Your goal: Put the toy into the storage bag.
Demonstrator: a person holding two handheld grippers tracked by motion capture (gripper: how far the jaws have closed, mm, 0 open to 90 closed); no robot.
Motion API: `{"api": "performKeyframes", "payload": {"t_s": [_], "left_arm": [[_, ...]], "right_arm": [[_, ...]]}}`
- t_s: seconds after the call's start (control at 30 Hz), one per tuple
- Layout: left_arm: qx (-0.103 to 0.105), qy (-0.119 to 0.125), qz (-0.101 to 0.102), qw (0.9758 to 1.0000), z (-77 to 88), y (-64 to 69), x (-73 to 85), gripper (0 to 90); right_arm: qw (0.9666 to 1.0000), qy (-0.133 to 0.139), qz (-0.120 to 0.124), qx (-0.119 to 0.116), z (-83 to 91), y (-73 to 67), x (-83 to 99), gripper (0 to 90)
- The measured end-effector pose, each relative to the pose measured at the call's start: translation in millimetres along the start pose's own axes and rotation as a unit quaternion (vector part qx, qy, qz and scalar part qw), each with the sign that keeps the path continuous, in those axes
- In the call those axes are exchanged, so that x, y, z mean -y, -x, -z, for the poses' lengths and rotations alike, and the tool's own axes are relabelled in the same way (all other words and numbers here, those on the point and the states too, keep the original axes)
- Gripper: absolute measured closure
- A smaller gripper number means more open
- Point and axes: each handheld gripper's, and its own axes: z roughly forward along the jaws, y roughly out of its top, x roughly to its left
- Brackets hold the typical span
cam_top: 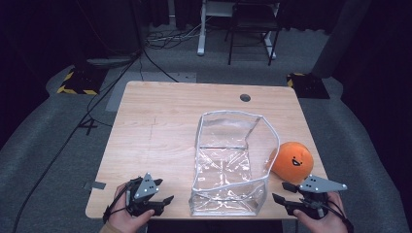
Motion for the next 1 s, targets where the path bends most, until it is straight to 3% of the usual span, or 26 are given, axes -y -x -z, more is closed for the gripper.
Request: {"api": "performKeyframes", "payload": {"t_s": [0.2,0.4,0.53,0.57,0.73,0.8,1.0], "left_arm": [[-0.013,-0.005,0.015,0.9998,-4.5,-29.0,6.8,31.0],[-0.017,-0.007,0.029,0.9994,-7.7,-43.0,11.4,29.7],[-0.019,-0.013,0.039,0.999,-12.9,-47.5,14.0,29.6],[-0.021,-0.016,0.04,0.9989,-15.0,-49.3,15.2,29.6],[-0.029,-0.016,0.043,0.9985,-18.0,-52.2,19.6,29.7],[-0.021,-0.015,0.048,0.9985,-18.5,-52.1,21.3,29.8],[-0.036,-0.025,0.043,0.9981,-21.8,-53.0,26.8,30.2]], "right_arm": [[0.9999,0.006,-0.006,0.008,8.0,11.0,-12.7,43.5],[0.9997,0.009,-0.005,0.022,18.7,25.8,-26.0,46.2],[0.9994,0.009,-0.014,0.03,22.6,34.5,-30.1,46.9],[0.999,0.008,-0.023,0.038,24.1,43.5,-31.8,47.3],[0.9978,0.004,-0.034,0.056,26.2,60.1,-35.1,47.8],[0.9974,0.004,-0.038,0.061,27.5,65.2,-37.0,47.7],[0.9961,-0.003,-0.041,0.079,32.4,80.9,-48.2,47.4]]}}
